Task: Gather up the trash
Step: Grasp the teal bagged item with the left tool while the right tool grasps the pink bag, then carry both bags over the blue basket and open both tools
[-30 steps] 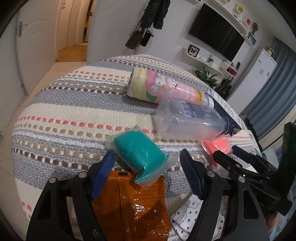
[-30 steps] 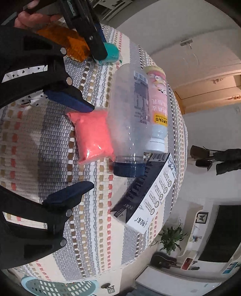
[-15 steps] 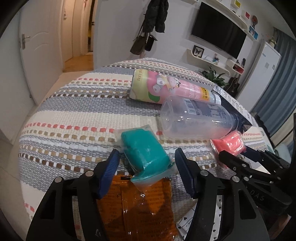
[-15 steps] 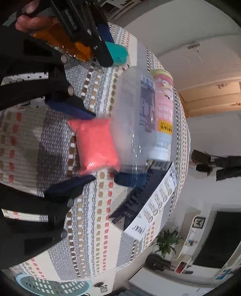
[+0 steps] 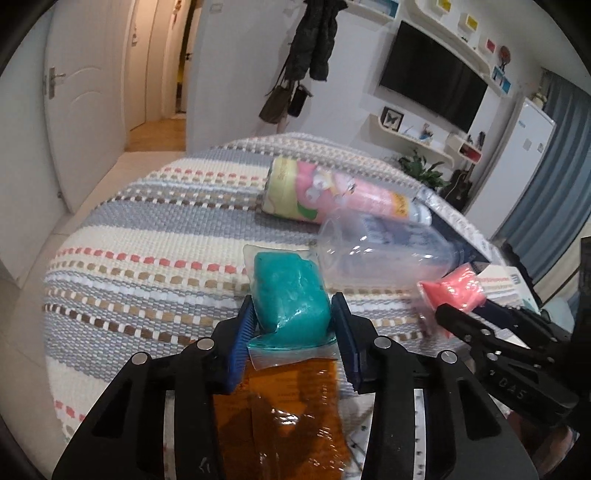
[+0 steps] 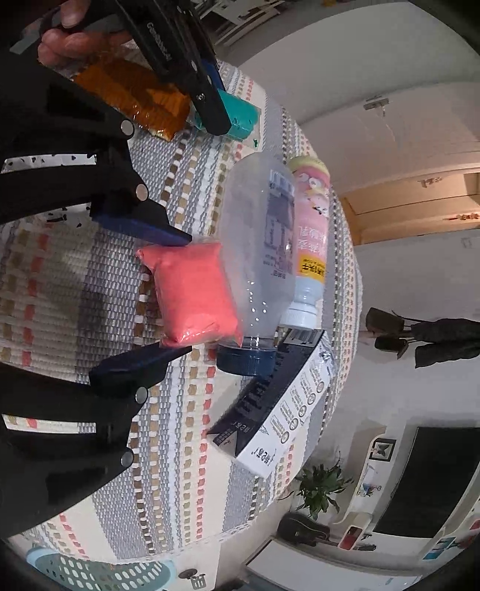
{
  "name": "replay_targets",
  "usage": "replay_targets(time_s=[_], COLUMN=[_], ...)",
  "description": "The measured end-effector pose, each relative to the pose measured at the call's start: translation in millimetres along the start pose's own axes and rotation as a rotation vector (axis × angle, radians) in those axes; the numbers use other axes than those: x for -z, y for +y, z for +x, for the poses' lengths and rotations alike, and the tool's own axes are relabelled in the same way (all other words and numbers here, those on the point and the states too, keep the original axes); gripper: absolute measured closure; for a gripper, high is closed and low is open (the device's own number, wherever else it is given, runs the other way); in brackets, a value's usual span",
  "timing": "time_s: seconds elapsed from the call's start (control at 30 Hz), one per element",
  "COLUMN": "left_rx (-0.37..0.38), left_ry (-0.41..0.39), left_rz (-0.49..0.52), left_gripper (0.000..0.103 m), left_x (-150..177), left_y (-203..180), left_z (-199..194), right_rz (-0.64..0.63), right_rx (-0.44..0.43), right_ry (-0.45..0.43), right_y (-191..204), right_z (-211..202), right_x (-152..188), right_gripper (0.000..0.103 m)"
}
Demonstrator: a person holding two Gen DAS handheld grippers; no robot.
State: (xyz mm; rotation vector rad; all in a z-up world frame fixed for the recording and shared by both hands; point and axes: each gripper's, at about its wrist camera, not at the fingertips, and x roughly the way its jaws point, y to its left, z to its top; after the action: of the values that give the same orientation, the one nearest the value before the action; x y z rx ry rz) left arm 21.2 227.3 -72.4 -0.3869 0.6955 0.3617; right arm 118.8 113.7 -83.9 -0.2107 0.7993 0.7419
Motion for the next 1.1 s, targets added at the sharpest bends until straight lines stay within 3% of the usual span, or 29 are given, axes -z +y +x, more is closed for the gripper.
replay_targets(time_s=[0.17,0.47,0.83,1.1], left_rx=[0.022,0.122,0.252,0.345], left_ry=[-0.029,-0.071,-0.097,-0.049], left_rz=[0.022,0.074,0.28,0.397], left_gripper=[0.063,0.063,0.063,0.063], left_x=[-4,-17,-31,-25], left_y=[-9,-61,-176,-261], left_z=[-21,-50,-61,-38], right_rz=[0.04,0.095,0.237,0.373], right_rx=[-0.028,0.052,0.193,0.273], right_ry=[-0.038,-0.143,-0.258,-0.28], right_y=[-14,-53,-139,-214], right_z=[-13,-69,-137,-161], right_x=[0,-5,7,37], right_gripper=[0.054,0.054,0.054,0.054])
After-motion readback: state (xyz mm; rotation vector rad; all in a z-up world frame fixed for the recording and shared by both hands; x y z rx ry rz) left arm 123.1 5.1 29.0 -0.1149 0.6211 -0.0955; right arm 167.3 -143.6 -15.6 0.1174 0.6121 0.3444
